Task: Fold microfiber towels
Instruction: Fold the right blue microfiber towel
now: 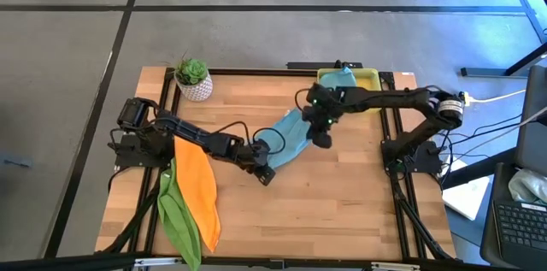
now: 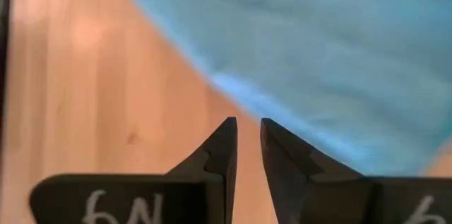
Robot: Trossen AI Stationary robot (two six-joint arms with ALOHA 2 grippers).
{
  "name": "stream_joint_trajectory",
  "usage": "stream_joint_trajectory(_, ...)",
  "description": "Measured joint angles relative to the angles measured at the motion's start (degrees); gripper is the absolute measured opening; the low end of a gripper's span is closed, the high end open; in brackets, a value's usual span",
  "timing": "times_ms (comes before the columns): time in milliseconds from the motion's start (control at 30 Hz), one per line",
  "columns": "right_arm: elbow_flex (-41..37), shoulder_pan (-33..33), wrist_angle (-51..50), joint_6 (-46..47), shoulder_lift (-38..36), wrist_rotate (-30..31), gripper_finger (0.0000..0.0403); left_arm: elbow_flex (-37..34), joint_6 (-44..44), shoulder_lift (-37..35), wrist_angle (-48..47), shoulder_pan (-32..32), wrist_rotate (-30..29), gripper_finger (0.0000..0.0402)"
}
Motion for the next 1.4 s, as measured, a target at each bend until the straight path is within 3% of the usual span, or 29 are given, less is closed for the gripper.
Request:
stream_joint_trajectory(167,-1.5,4.9,1.8,4.8,-0.2,-8.1,0.0067,0.0,0.3,0.0,0.1,0.9,0.1,0.0000)
stream_joint_trajectory(300,-1.5,10.2,10.2,8.9,-0.6,-9.2,0.0067,0.0,0.4,0.0,1.8,1.3,2.0,0.0000)
stream_joint_trajectory(433,-1.5,14.7,18.9,9.0,-0.6,-5.7,0.0067,0.0,0.5,0.0,3.7,1.9,5.3,0.0000)
stream_joint_trajectory(600,-1.5,18.5,23.8,6.5,-0.6,6.4,0.0067,1.3,2.1,0.0,4.0,2.7,6.4,0.0000)
stream_joint_trajectory(700,-1.5,19.3,24.0,4.4,-0.4,10.8,0.0067,2.6,4.6,0.0,4.1,3.4,7.3,0.0004)
stream_joint_trajectory(867,-1.5,19.4,20.2,6.1,-0.2,10.4,0.0067,4.3,10.2,0.0,4.2,4.0,10.5,0.0044)
stream_joint_trajectory(1100,-1.5,19.4,12.5,6.2,-0.2,7.7,0.0067,4.7,11.1,-0.1,6.3,4.4,21.2,0.0108)
stream_joint_trajectory(1267,-1.5,19.4,12.9,8.1,-0.2,6.6,0.0067,4.7,11.1,-0.1,6.2,4.8,25.4,0.0117)
stream_joint_trajectory(1400,-1.5,19.4,13.6,9.7,-0.2,6.6,0.0067,4.7,12.2,-0.1,6.2,4.9,25.5,0.0116)
